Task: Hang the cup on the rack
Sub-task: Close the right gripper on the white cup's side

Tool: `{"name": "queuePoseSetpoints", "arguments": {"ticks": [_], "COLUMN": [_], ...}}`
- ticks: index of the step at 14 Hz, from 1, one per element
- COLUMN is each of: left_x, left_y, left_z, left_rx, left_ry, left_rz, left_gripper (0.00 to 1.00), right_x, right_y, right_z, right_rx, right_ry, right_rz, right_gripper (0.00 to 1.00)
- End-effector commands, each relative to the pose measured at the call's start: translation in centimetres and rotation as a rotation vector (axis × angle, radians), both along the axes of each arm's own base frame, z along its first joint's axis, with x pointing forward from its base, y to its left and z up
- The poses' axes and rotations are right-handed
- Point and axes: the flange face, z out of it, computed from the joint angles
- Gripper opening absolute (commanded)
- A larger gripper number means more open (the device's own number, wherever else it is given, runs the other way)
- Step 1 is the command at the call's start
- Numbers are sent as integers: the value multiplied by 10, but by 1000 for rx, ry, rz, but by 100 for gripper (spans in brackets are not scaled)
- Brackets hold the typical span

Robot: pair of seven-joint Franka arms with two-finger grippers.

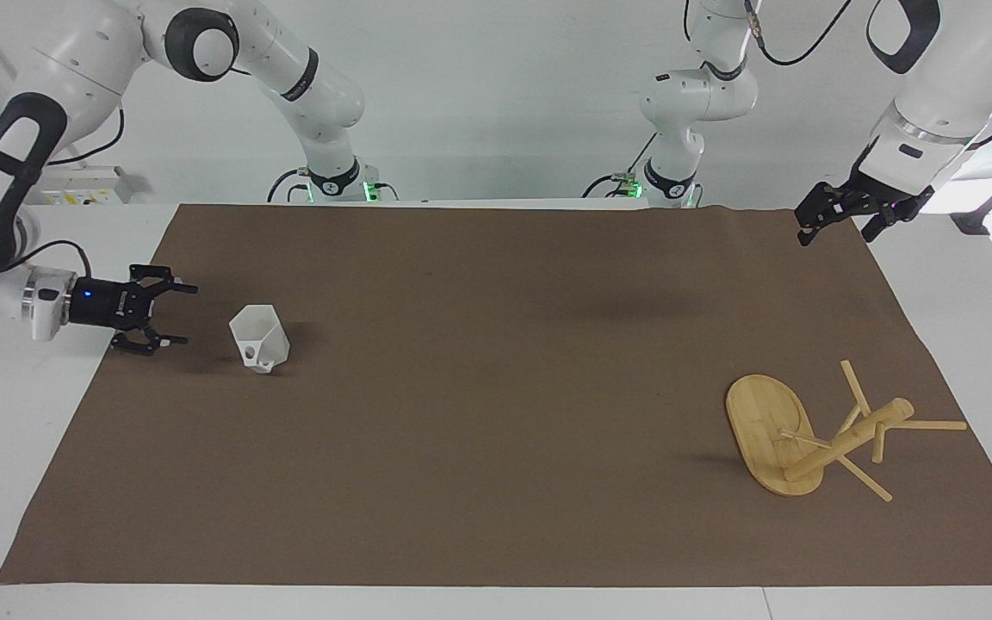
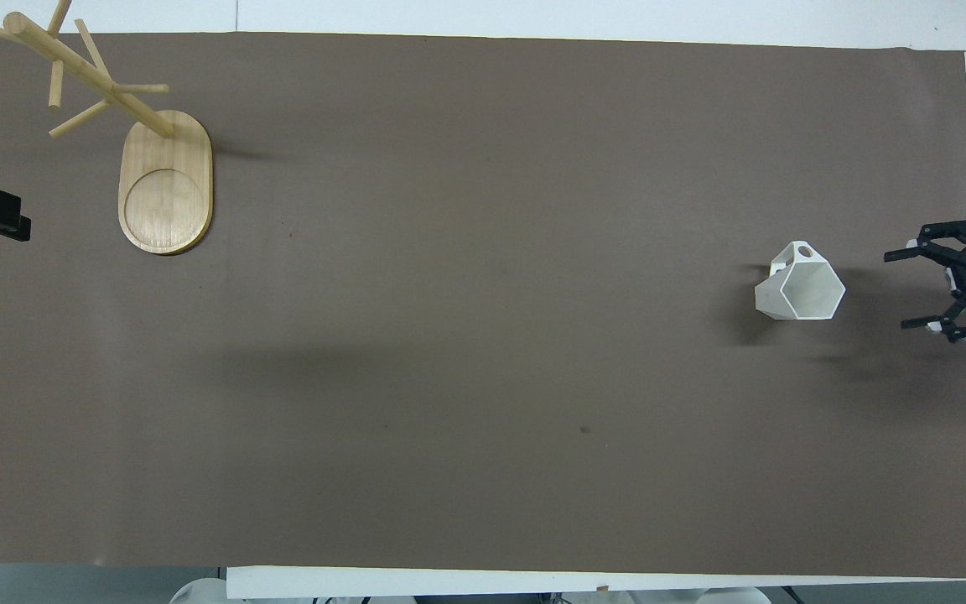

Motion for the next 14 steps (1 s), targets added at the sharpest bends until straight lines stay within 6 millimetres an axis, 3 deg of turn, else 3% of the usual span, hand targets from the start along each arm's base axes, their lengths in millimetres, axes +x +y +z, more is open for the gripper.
{"name": "queuePoseSetpoints", "arguments": {"ticks": [1,3,9,11,14], "left_x": [-7,-7,-7,-7,-7], "left_y": [1,1,2,2,2], "left_z": [0,0,0,0,0], "left_rx": [-1,-3,-1,-1,-1], "left_ry": [8,8,8,8,8], "left_rz": [-3,-3,-2,-2,-2], "left_gripper": [100,100,100,100,100], "right_x": [-2,-1,5,2,2], "right_y": [13,23,22,34,36], "right_z": [-22,-55,-58,-72,-73], "right_rx": [83,153,174,224,231], "right_ry": [-49,-49,-86,-125,-138], "right_rz": [25,22,-46,-53,-54], "right_gripper": [100,100,100,100,100]}}
